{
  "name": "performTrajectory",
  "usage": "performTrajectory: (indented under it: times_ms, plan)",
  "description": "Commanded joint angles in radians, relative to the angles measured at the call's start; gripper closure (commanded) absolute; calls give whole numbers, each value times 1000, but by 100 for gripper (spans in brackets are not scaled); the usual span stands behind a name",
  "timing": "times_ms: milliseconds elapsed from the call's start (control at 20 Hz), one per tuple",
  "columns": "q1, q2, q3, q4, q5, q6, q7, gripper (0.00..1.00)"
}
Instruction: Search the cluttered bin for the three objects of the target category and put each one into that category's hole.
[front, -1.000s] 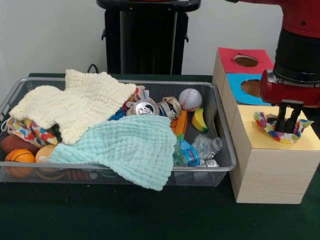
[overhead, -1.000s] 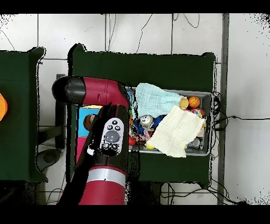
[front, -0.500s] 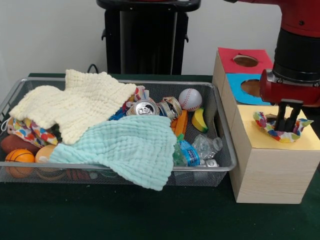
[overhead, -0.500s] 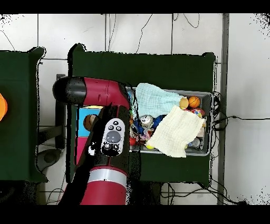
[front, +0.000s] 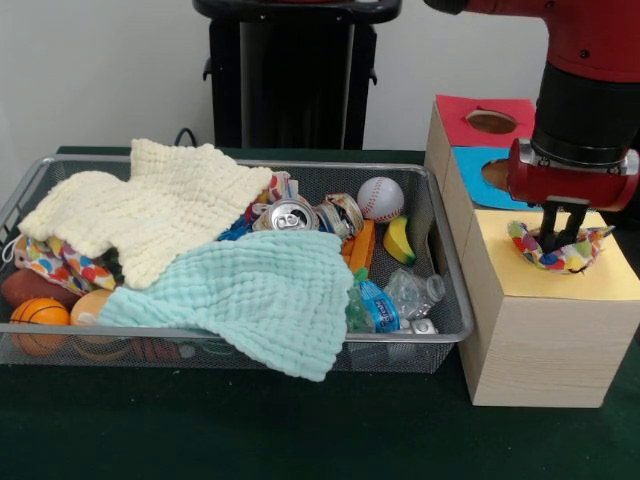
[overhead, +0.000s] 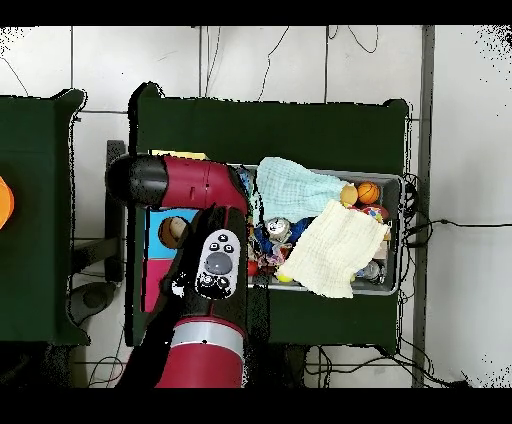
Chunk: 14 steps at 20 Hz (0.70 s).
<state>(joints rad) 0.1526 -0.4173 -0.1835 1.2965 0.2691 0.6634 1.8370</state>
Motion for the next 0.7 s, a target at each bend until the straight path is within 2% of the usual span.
performTrajectory:
  times_ms: [50,300,700]
  plan:
    - [-43,14,122,181,-21,-54,77,100]
    - [-35,40,125,160,-20,-69,101,100]
    - [-4,158,109,38,-8,-116,156,100]
